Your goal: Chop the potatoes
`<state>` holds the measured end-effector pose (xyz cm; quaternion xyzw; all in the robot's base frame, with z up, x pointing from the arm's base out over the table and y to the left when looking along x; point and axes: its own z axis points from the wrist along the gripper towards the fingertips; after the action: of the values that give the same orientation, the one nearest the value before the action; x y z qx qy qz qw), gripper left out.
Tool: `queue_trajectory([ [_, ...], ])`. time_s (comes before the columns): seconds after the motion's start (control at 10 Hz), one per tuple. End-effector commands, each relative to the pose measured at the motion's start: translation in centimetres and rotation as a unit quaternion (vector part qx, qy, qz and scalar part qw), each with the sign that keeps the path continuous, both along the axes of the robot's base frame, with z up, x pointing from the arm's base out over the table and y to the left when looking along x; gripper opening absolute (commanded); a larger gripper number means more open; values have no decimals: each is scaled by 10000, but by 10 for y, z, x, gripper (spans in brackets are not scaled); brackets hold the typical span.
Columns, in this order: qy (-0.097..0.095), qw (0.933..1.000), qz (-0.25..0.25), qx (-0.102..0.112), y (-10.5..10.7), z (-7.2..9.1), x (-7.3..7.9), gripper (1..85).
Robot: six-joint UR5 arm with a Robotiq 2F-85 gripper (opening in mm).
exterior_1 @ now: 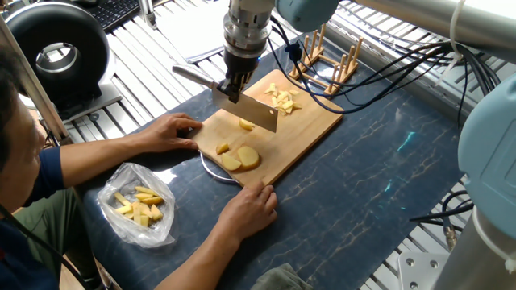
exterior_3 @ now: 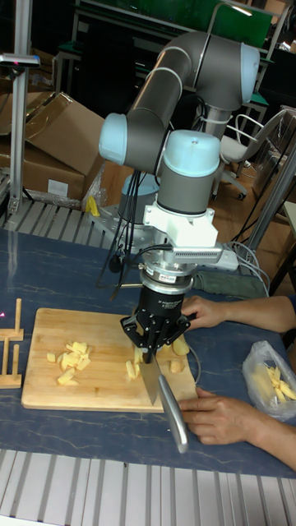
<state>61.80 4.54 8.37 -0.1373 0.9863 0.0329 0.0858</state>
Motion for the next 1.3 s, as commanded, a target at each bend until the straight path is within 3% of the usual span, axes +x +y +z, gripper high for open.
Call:
queue_trajectory([
  [0.0,9,9997,-225,67,0,0,0,10],
  [1.2,-28,9994,-312,121,-1,-1,2,10],
])
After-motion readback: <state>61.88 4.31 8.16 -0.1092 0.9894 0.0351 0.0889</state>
